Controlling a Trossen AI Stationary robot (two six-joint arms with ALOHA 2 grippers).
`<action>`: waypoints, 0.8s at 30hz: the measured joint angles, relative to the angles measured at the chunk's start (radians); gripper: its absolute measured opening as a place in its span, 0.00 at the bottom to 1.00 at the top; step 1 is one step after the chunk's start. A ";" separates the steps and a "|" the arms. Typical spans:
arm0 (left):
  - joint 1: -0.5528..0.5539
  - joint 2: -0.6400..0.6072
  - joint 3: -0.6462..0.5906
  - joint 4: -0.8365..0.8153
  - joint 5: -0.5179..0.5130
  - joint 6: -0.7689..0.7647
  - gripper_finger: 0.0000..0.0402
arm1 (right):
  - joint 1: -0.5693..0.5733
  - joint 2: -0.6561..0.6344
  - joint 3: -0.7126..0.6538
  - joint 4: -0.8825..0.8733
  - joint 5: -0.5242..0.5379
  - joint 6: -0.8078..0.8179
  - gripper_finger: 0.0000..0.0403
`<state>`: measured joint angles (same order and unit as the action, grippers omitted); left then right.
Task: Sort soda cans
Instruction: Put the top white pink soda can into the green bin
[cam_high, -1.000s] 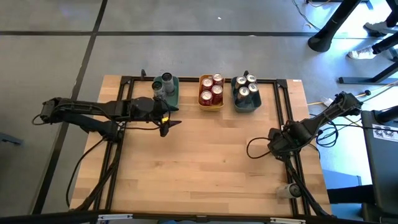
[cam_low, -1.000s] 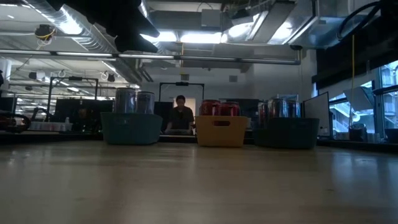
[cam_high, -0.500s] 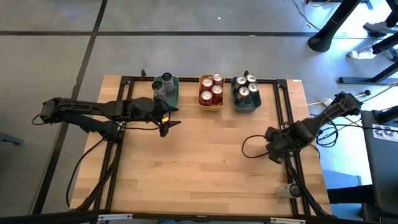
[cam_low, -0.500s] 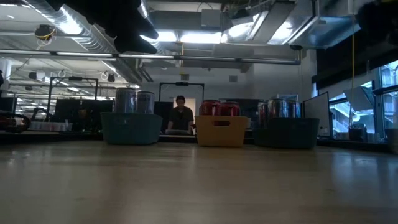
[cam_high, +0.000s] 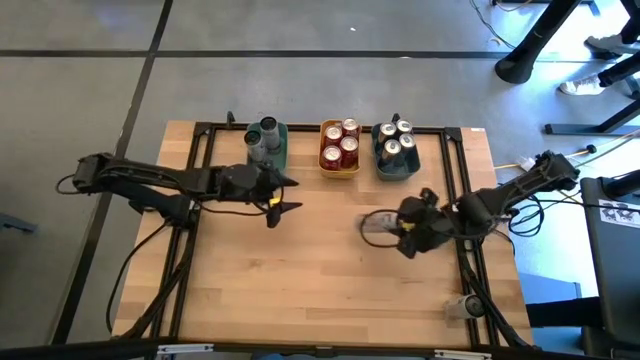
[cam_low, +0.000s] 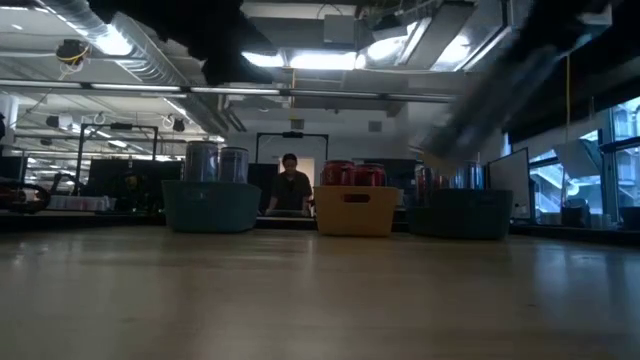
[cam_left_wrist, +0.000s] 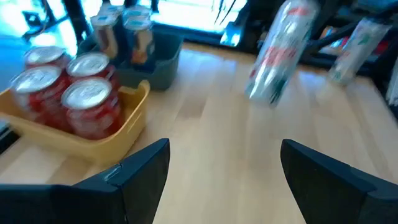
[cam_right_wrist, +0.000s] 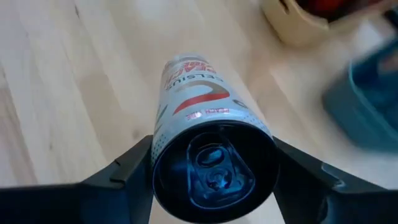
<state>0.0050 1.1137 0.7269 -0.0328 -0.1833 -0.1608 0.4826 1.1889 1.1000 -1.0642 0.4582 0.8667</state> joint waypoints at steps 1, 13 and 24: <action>-0.007 0.016 0.000 0.035 0.000 0.000 0.73 | -0.019 0.012 0.000 0.040 0.008 -0.044 0.60; -0.045 0.224 0.000 0.201 0.000 -0.012 0.73 | -0.204 0.154 0.000 0.556 -0.075 -0.483 0.60; -0.043 0.311 0.000 0.225 -0.005 -0.016 0.73 | -0.263 0.174 -0.002 0.721 -0.078 -0.573 0.60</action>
<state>-0.0383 1.4245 0.7269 0.1927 -0.1883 -0.1768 0.2194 1.3627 1.0985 -0.3428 0.3800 0.2933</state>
